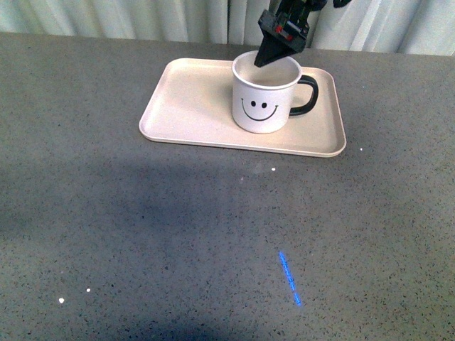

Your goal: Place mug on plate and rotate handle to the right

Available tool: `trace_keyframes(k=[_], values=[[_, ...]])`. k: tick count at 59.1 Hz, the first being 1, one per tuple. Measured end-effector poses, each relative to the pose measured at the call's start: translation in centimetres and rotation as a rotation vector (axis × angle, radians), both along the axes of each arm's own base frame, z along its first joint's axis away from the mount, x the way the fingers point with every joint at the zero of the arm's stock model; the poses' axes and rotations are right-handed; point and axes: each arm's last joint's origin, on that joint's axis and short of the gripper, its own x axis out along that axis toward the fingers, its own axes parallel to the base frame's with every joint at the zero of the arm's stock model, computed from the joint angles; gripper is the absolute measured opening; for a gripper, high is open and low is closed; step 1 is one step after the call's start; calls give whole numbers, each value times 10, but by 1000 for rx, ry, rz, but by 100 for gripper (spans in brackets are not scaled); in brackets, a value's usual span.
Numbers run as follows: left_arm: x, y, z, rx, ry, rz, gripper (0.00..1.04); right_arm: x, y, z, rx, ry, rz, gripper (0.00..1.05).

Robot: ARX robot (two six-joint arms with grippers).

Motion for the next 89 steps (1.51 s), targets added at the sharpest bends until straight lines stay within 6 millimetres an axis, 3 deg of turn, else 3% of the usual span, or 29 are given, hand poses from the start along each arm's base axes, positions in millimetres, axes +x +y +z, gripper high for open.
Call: trace_keyframes(k=[1, 5, 10, 14, 15, 24, 29, 32, 35, 44, 49, 57, 61, 73, 89], values=[[0, 0, 0, 0, 0, 0, 95, -1, 0, 4, 12, -6, 6, 103], [0, 0, 0, 0, 0, 0, 95, -8, 1, 30, 67, -40, 38, 89], [0, 0, 0, 0, 0, 0, 95, -14, 1, 52, 108, -78, 61, 102], [0, 0, 0, 0, 0, 0, 95, -15, 1, 56, 115, -86, 65, 101], [0, 0, 0, 0, 0, 0, 95, -15, 1, 57, 117, -88, 66, 94], [0, 0, 0, 0, 0, 0, 95, -4, 0, 58, 113, -185, -134, 70], [0, 0, 0, 0, 0, 0, 95, -9, -9, 66, 117, -343, -422, 55], [0, 0, 0, 0, 0, 0, 95, -26, -16, 71, 165, -435, -581, 48], [0, 0, 0, 0, 0, 0, 95, -57, -26, 77, 299, -549, -758, 39], [0, 0, 0, 0, 0, 0, 95, -143, -48, 76, 711, -886, -837, 16], [0, 0, 0, 0, 0, 0, 95, -183, -56, 49, 794, -932, -842, 2], [0, 0, 0, 0, 0, 0, 95, -232, -63, -14, 728, -777, -896, 2], [0, 0, 0, 0, 0, 0, 95, -248, -65, -21, 724, -759, -897, 2], [0, 0, 0, 0, 0, 0, 95, -290, -75, -17, 759, -800, -876, 2], [0, 0, 0, 0, 0, 0, 95, -332, -83, -27, 750, -794, -893, 2]])
